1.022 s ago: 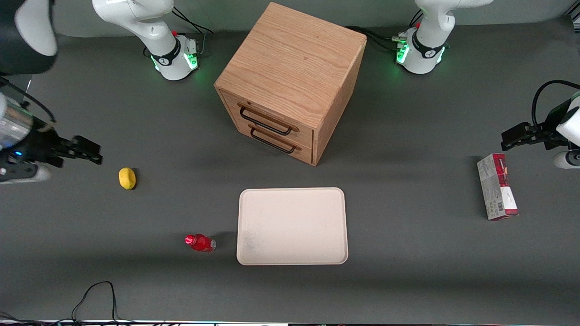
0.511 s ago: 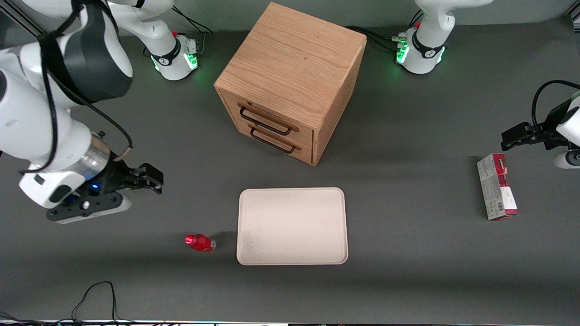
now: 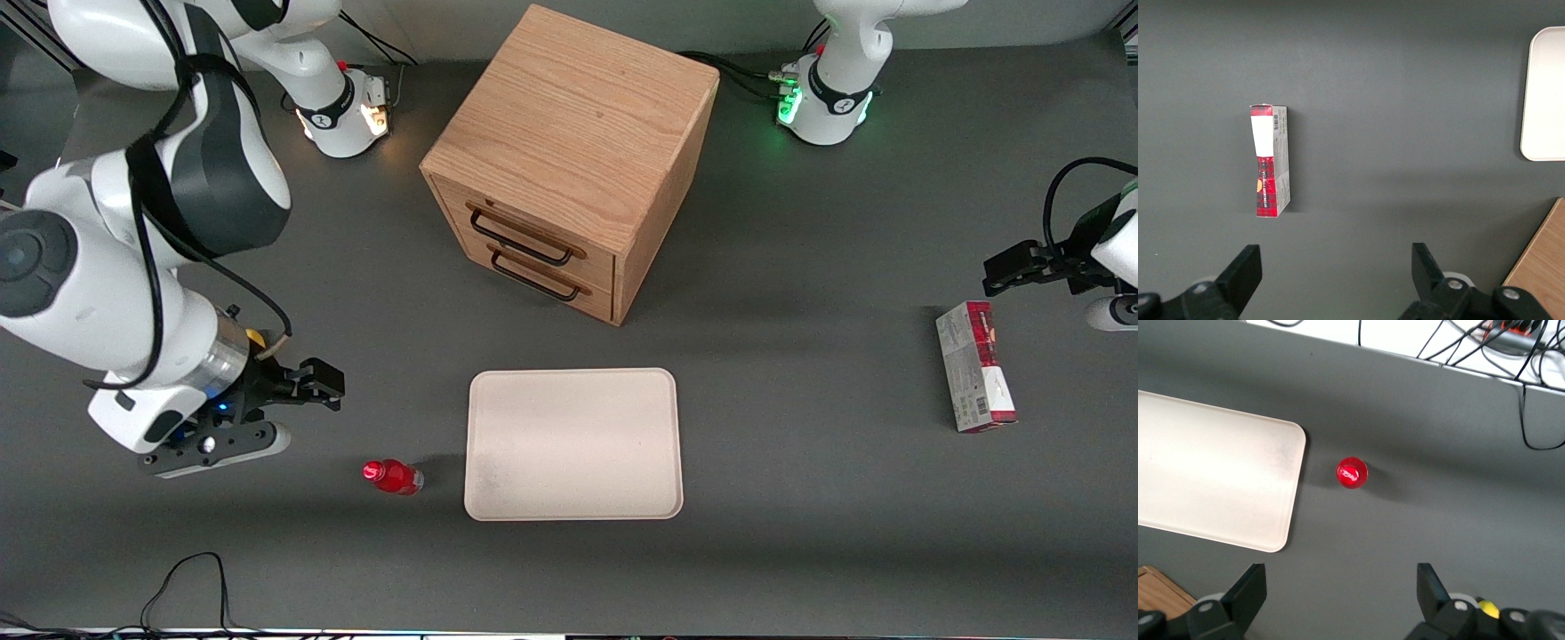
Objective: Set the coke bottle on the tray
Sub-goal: 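Move the open right gripper down over the red Coca-Cola bottle, then close the right gripper around the bottle's cap end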
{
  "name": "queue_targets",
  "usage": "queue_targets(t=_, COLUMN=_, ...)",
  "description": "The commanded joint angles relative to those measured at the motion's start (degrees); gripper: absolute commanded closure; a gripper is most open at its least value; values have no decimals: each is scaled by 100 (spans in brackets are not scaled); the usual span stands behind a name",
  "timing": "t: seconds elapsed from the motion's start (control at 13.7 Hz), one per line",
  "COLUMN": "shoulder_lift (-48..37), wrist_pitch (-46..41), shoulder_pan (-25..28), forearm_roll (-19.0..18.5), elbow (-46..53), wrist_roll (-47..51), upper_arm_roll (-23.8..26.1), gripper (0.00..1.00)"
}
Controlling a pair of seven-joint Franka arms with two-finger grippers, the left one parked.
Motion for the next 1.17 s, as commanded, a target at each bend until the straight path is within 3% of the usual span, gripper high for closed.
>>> queue_targets(t=0.0, shoulder_lift=416, wrist_pitch=108, shoulder_pan=-19, forearm_roll=-25, elbow=295, wrist_roll=65, upper_arm_roll=43, gripper=0)
queue_targets(t=1.1, shoulder_lift=1700, wrist_pitch=1409, shoulder_pan=-81, forearm_roll=2, elbow=242, wrist_roll=39, upper_arm_roll=87, gripper=0)
